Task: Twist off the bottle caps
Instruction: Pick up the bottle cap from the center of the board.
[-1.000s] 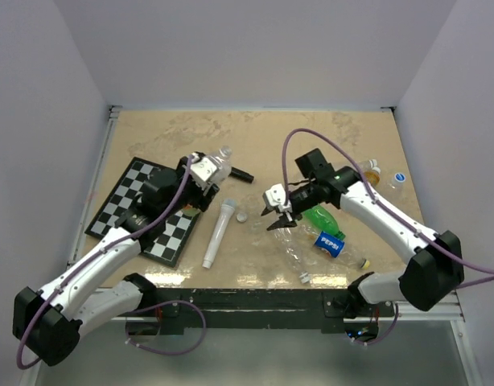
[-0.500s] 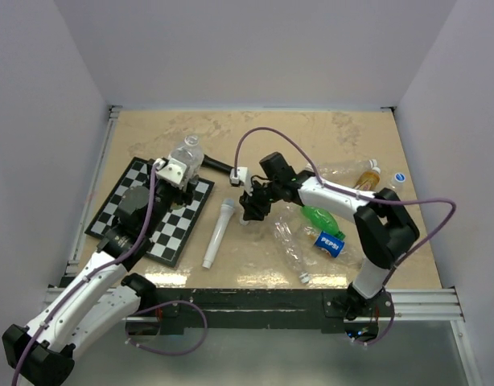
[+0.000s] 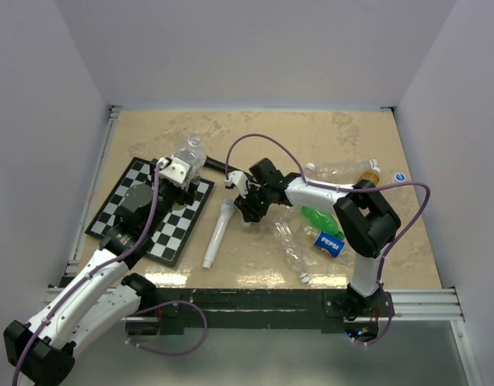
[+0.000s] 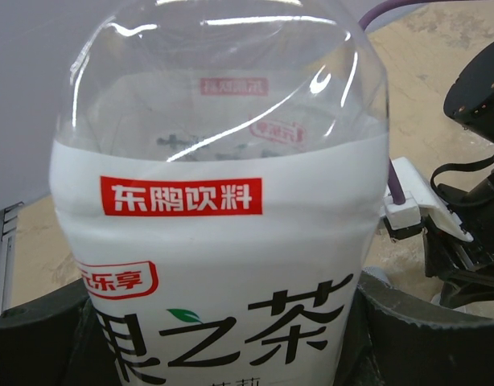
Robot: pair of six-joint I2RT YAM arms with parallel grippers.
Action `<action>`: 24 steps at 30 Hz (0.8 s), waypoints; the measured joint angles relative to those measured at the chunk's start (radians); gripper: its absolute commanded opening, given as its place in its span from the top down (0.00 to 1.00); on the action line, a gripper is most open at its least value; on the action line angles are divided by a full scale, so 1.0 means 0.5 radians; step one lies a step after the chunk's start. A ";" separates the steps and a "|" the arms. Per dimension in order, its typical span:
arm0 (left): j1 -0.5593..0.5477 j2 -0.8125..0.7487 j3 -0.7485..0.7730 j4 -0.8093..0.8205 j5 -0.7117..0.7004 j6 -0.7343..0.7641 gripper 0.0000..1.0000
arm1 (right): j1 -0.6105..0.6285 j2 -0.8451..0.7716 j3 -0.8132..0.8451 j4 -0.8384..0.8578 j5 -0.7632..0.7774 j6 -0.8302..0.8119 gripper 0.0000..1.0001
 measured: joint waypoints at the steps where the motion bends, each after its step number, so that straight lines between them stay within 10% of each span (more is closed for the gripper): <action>1: 0.000 0.000 0.000 0.000 0.002 0.000 1.00 | 0.000 0.004 0.007 0.000 0.006 0.003 0.62; 14: 0.000 0.000 0.000 0.000 0.035 0.002 1.00 | 0.004 0.047 0.052 -0.031 0.064 -0.010 1.00; 24: 0.000 -0.001 0.000 0.000 0.050 0.003 1.00 | -0.011 0.046 0.123 -0.137 0.043 -0.069 1.00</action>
